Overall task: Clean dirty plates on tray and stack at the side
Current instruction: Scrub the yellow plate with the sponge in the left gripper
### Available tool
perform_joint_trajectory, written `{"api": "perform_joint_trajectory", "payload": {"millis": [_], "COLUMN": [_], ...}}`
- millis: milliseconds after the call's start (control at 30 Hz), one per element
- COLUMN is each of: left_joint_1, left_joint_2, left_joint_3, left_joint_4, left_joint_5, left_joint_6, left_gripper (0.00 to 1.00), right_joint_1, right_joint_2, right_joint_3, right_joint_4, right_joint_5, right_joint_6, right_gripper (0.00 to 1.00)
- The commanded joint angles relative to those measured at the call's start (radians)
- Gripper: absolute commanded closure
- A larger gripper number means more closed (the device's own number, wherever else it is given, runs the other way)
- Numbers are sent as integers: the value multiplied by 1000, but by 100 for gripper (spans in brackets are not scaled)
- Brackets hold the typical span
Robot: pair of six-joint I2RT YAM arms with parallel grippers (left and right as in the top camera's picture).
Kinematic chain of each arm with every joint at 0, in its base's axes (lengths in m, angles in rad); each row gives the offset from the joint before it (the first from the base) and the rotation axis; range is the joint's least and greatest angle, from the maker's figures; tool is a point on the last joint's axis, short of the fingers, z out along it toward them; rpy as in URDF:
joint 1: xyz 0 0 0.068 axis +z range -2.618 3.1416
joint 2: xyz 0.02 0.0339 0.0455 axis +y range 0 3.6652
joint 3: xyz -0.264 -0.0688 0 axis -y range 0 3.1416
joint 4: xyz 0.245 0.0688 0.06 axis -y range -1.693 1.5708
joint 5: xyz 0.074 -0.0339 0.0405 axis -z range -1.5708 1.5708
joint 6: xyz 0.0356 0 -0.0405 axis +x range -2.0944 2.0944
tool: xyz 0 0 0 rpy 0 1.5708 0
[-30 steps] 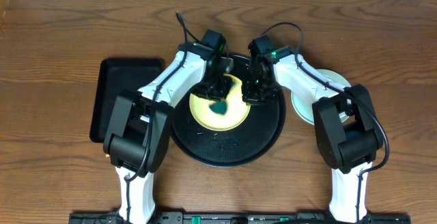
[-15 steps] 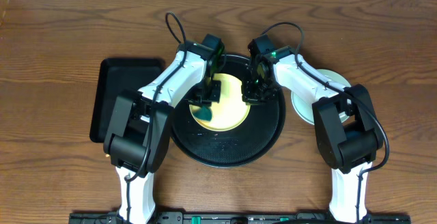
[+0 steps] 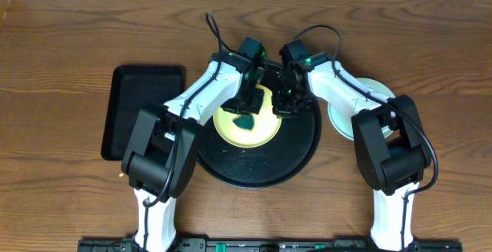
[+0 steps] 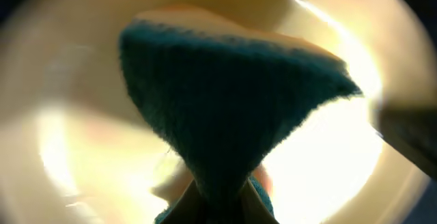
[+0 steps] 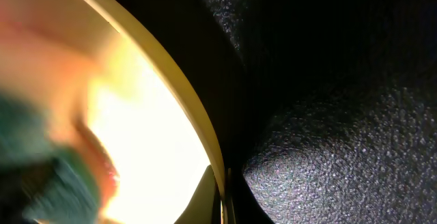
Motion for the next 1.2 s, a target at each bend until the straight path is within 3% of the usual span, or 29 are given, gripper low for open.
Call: {"api": "perform_joint_trajectory", "payload": {"millis": [0,133,267,500,667,800,900,1167], "left_joint_1": [7,7,5,5,5,5,6,6], "left_joint_2": [4,4,4,4,7,9,9,-8], "left_joint_3": [-9,-9,-10,-28,-49,-64,-64,-48], "left_joint_4": [11,-18,-103,-124,-42,38,64,81], "left_joint_5": [-343,-377,-266,166,44,-237,-350,-370], "left_joint_6": [-190,-242,-231,79,65,-127,-180,-186], "left_gripper": [93,92,93,92,93,92,92,93], "right_joint_1": [16,16,16,16,16,16,16,16], "right_joint_2": [10,10,10,10,10,10,10,10], "right_joint_3": [-26,-26,-26,-26,-26,-26,-26,-26], "right_joint_4": [-3,-3,-3,-3,-3,-3,-3,-2], "right_joint_5": [11,11,11,11,11,11,11,11], "right_joint_6": [14,11,11,11,11,10,11,10], "right_gripper": [99,99,99,99,99,99,99,99]}}
